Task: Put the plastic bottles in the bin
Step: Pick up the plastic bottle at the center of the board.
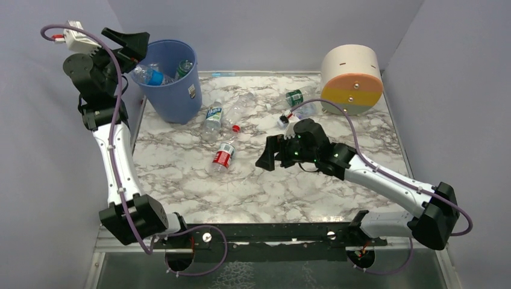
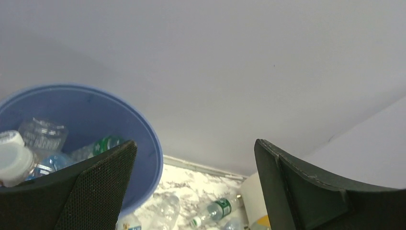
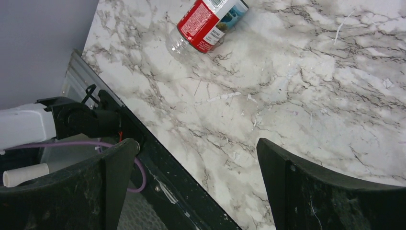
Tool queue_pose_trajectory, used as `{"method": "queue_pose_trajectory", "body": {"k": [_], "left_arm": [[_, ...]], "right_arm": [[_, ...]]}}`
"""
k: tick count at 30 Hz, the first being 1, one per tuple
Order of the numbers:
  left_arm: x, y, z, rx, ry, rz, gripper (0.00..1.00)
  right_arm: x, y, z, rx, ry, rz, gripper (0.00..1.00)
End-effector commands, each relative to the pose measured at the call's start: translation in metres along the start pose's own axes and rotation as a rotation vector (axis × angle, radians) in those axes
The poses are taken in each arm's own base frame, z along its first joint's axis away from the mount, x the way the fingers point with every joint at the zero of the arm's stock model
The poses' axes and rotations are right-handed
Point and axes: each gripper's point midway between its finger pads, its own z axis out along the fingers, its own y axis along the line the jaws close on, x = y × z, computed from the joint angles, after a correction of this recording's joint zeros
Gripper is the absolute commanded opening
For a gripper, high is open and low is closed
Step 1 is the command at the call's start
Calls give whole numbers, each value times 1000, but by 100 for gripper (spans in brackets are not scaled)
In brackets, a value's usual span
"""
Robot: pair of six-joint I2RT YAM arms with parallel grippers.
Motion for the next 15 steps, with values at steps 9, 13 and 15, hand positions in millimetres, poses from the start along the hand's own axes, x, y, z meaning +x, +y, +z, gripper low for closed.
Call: {"method": "queue_pose_trajectory", "body": {"k": [9, 13, 15], "left_arm": [[74, -10, -69, 23, 205, -72, 99], [100, -20, -95, 67, 265, -151, 99], [118, -21, -111, 75, 291, -201, 99]], "right_arm": [[-1, 15, 67, -93, 49, 103, 100], [0, 11, 92, -90, 68, 137, 100], [1, 9, 103, -85, 75, 148, 100]]}}
